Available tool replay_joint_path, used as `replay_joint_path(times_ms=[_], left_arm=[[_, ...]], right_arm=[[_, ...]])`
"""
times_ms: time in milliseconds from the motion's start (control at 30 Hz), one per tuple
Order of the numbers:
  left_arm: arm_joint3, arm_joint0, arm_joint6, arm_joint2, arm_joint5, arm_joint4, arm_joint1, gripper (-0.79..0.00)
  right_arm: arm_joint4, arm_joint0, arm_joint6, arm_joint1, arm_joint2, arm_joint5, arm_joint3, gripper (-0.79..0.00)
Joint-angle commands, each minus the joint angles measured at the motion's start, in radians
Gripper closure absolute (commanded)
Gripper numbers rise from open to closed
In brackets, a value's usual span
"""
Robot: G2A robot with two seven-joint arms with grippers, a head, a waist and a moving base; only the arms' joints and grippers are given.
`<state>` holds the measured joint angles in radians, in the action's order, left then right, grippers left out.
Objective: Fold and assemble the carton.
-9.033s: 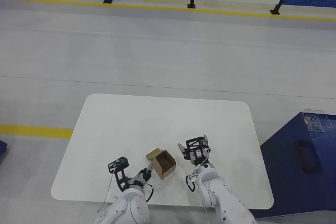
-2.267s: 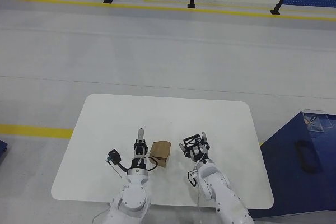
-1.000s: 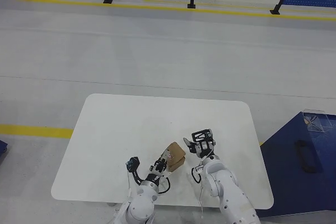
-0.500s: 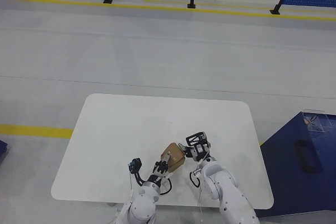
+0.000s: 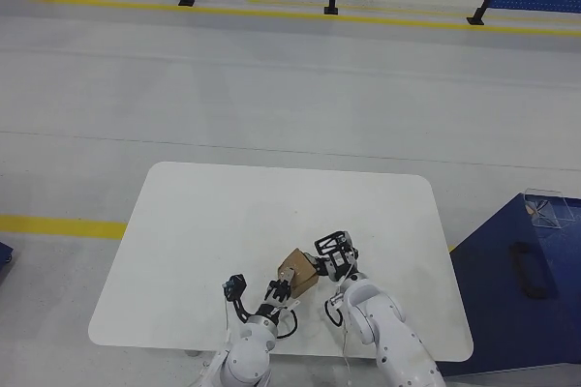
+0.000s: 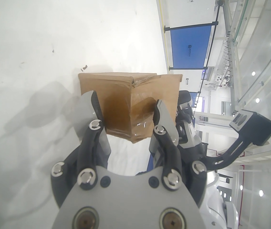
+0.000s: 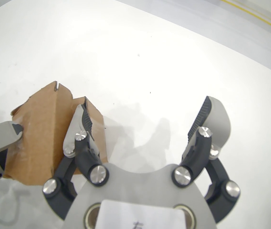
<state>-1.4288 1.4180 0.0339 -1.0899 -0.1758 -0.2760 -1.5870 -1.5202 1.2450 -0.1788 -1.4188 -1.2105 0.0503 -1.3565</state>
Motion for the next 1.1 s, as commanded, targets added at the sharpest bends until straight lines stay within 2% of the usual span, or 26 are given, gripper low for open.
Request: replay_joint_path(times_ms=[0,367,567,767,1067], left_arm=[[0.004,-0.002,0.003,0.001,-0.005,-0.001,0.000,-0.385],[0.006,-0.010,0.022,0.011,-0.010,0.006,-0.002,-0.382],[-0.005,-0.008,0.032,0.011,-0.010,0.008,-0.003,-0.391],[-0.002,-0.013,0.035,0.009,-0.021,0.009,-0.002,-0.391],[0.009,-0.026,0.035,0.006,-0.053,0.014,-0.003,-0.379]], right_arm=[[0.007,0.001,0.003,0.001,-0.005,0.000,-0.002,-0.785],[0.083,-0.015,-0.019,0.007,-0.050,0.036,0.004,-0.785],[0.131,-0.025,-0.052,0.013,-0.071,0.110,0.004,-0.785],[0.161,-0.021,-0.041,0.016,-0.089,0.100,-0.005,-0.785],[0.123,-0.014,-0.054,0.022,-0.068,0.129,-0.014,-0.785]])
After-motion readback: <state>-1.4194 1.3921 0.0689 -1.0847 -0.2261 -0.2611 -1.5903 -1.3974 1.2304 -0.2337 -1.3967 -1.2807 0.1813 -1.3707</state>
